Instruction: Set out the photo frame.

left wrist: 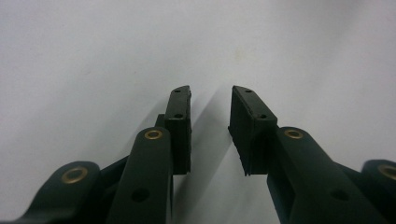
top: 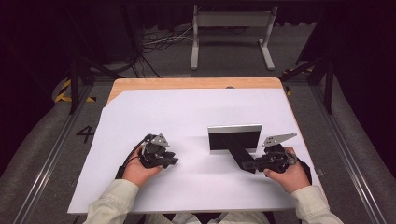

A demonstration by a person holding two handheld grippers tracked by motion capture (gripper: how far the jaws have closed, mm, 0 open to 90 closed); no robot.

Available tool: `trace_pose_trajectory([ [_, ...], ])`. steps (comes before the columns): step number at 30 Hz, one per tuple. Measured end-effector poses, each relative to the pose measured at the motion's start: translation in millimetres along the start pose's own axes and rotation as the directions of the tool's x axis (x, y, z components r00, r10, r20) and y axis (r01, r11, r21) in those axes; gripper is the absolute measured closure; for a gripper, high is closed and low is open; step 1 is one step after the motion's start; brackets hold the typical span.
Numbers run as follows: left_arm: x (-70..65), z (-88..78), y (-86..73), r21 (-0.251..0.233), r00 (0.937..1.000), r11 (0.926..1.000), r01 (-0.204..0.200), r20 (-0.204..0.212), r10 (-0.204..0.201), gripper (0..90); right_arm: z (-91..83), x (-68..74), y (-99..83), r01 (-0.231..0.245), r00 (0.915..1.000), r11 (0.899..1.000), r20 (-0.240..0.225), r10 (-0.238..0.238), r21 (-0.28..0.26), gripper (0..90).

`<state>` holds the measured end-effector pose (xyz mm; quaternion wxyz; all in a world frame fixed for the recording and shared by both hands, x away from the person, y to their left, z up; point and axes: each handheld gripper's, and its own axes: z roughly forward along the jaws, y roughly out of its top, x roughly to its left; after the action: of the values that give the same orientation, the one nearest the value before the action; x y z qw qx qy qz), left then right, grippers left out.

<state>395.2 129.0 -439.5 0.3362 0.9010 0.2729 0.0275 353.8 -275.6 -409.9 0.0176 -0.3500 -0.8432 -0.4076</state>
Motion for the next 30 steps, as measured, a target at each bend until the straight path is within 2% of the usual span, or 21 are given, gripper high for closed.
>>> trace_pose_trajectory([
  [5,-0.3,0.1,1.7,-0.005,1.0,1.0,0.0,0.003,0.0,69.3,2.2,1.4,-2.9,0.016,0.9998,1.0,0.008,-0.016,0.021,86.0],
  [13,0.0,1.1,3.8,-0.01,1.0,0.9999,-0.006,0.008,0.006,69.3,7.6,6.1,-7.6,0.048,0.9974,0.997,0.05,-0.052,0.068,84.5],
  [19,-0.2,2.3,5.5,-0.006,0.9999,0.9999,-0.011,0.005,0.011,69.2,11.2,7.6,-11.5,0.088,0.9922,0.992,0.08,-0.095,0.094,83.2],
  [25,-0.3,3.0,6.7,-0.007,0.9999,0.9999,-0.014,0.009,0.014,69.2,16.5,9.8,-13.7,0.104,0.9879,0.985,0.1,-0.119,0.141,82.7],
  [30,0.1,3.4,6.9,-0.009,0.9998,0.9999,-0.013,0.013,0.013,69.3,17.4,9.6,-14.1,0.111,0.986,0.983,0.108,-0.127,0.145,82.1],
])
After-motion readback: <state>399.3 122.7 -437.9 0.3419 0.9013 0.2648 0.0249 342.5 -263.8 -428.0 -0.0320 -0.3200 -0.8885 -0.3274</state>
